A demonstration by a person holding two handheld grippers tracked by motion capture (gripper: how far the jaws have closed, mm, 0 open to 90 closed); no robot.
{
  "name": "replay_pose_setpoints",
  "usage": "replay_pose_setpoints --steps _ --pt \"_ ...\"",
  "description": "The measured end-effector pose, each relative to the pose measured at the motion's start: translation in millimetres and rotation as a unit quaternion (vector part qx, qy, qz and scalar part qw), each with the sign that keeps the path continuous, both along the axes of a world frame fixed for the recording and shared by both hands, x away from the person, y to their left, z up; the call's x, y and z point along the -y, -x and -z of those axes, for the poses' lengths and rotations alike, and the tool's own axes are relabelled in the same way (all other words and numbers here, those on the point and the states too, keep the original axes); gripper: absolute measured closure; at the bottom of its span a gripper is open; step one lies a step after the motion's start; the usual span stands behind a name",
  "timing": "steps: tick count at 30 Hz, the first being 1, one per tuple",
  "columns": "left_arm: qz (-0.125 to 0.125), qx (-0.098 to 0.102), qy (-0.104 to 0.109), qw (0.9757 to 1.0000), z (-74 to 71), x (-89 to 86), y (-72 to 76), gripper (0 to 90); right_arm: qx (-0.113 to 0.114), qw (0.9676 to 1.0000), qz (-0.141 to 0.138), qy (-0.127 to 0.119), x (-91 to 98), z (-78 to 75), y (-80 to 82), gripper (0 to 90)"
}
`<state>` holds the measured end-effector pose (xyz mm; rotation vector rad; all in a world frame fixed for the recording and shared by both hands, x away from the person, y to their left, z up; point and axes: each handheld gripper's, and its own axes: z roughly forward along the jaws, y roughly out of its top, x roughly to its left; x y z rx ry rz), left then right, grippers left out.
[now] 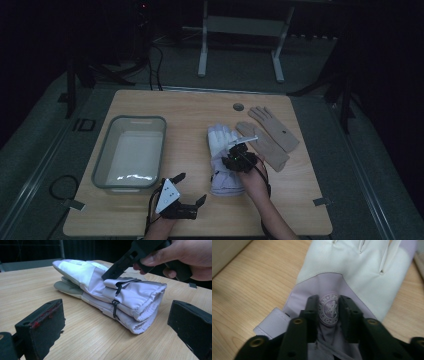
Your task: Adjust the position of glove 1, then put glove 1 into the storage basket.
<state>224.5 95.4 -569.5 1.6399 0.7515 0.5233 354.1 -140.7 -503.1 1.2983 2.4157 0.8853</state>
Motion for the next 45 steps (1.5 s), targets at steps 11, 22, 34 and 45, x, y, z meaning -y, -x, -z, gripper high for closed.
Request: replay_pose_setpoints --steps 11,22,34,45 --pt "0.001 -0.046 -0.022 0.9987 -1.7 1.8 -5.7 1.2 0.024 0.9974 -0.048 -0.047 25.0 -16.3 3.8 20.6" --pt "0.027 -0.097 -0.027 0.9946 -14.9 4.2 -10.7 1.2 0.094 0.9876 -0.113 -0.055 66.4 -24.5 11.9 15.4" --pt "0.042 -0.144 -0.054 0.9872 -50.2 24.4 -36.7 2.3 0.106 0.9881 -0.09 -0.066 92.1 -33.4 18.2 10.2" --pt "0.009 -0.187 -0.087 0.9783 -60.1 55.0 -66.4 20.1 0.115 0.9903 -0.064 -0.045 70.5 -23.6 -3.4 33.5"
